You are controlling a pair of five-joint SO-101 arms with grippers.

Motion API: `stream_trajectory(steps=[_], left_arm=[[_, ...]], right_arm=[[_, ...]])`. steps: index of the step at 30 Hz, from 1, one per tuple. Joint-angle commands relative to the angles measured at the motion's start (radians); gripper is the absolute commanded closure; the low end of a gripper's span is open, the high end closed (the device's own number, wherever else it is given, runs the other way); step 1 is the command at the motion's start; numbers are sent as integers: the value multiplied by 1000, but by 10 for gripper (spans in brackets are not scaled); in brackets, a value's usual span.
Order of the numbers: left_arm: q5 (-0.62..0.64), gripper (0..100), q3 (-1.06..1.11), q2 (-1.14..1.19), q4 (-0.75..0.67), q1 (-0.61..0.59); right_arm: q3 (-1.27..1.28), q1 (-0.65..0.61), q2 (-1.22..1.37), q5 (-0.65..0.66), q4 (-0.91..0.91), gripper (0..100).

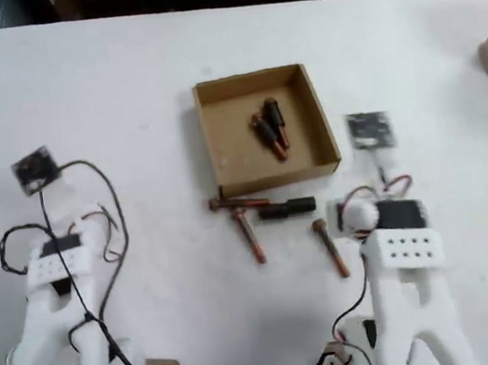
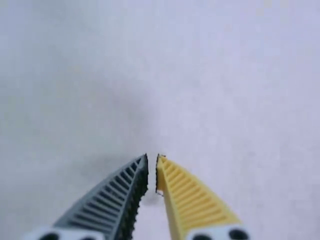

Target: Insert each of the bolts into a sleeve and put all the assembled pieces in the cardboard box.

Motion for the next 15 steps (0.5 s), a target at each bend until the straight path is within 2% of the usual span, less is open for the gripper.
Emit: stream_trajectory(steps=[1, 6, 8, 11, 15], left_arm=[[9, 935, -55, -1, 97, 107], [18, 936, -210, -1, 259, 236], [63, 936, -285, 1, 341, 312], [140, 936, -377, 1, 419, 467], [222, 936, -439, 1, 436, 693]], right_arm=[[18, 170, -21, 17, -61, 982], [78, 275, -22, 9, -150, 982], [78, 311, -22, 9, -160, 982], [78, 332, -22, 9, -168, 982], [78, 332, -21, 9, -168, 982]])
